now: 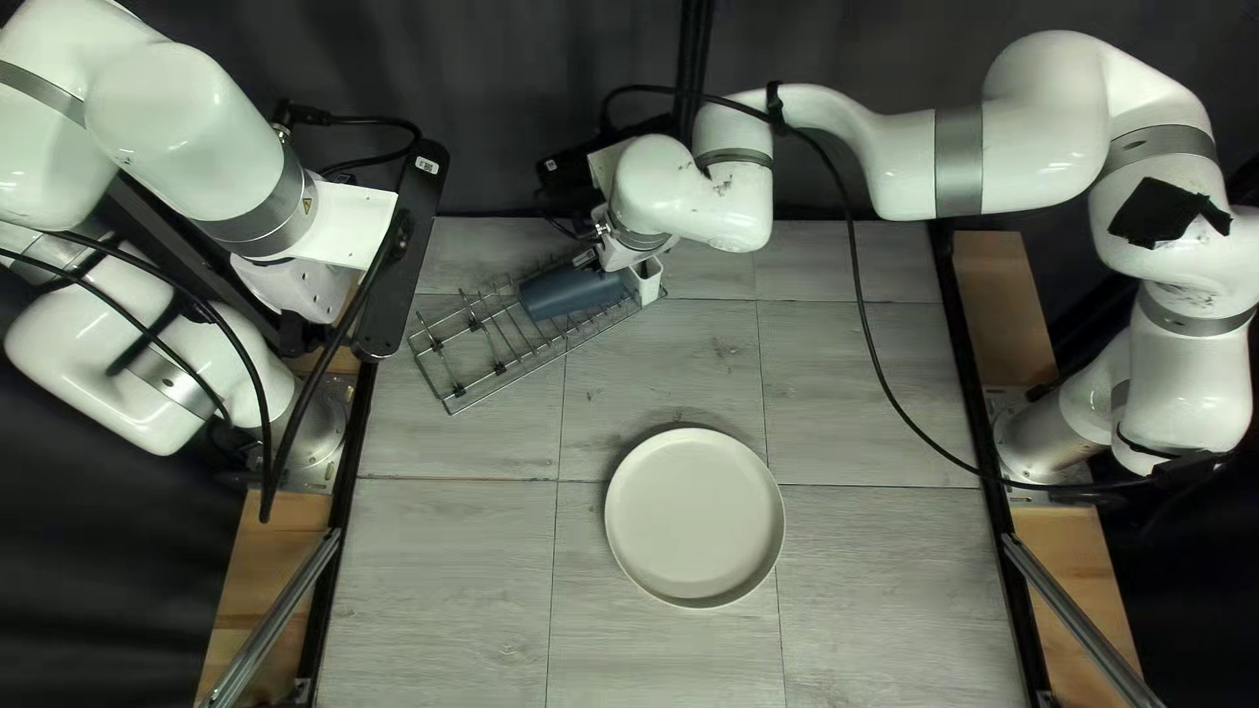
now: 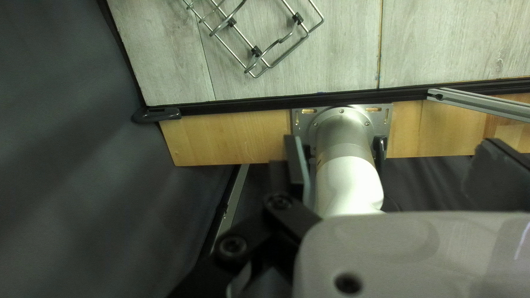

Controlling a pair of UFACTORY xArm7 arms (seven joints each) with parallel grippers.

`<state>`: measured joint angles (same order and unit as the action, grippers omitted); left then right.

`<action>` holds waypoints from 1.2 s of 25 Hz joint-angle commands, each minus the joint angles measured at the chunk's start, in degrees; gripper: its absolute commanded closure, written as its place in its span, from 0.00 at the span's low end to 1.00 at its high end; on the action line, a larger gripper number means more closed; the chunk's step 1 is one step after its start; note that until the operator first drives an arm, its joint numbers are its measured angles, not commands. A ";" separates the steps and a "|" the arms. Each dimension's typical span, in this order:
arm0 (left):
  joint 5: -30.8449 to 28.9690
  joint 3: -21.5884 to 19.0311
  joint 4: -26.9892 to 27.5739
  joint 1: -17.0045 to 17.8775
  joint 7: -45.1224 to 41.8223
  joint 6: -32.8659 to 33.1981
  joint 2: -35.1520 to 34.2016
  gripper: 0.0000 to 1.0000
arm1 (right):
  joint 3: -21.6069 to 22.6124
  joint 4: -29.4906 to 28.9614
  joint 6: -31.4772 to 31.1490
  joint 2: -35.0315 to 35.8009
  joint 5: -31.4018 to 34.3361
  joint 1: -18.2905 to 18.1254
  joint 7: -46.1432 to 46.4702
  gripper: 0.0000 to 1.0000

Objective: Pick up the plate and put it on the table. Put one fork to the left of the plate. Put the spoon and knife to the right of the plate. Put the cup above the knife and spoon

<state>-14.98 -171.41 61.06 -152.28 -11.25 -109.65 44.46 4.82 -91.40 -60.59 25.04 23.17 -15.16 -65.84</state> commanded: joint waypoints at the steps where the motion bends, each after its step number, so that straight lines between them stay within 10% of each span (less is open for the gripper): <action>1: 0.00 0.00 0.00 0.00 0.00 0.00 0.00 0.00 | -0.39 -0.20 0.04 0.55 0.31 -0.06 -0.62 1.00; 15: 0.00 0.00 0.00 0.00 0.00 0.00 0.00 0.00 | -0.38 0.80 -7.47 -7.47 2.65 2.67 -3.47 1.00; 30: 0.00 0.00 0.00 0.00 0.00 0.00 0.00 0.00 | 1.95 -11.07 -34.13 -16.67 4.98 7.64 -5.94 1.00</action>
<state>-14.98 -171.41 61.06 -152.28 -11.25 -109.65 44.45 6.08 -99.51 -90.02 8.71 27.92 -8.66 -70.42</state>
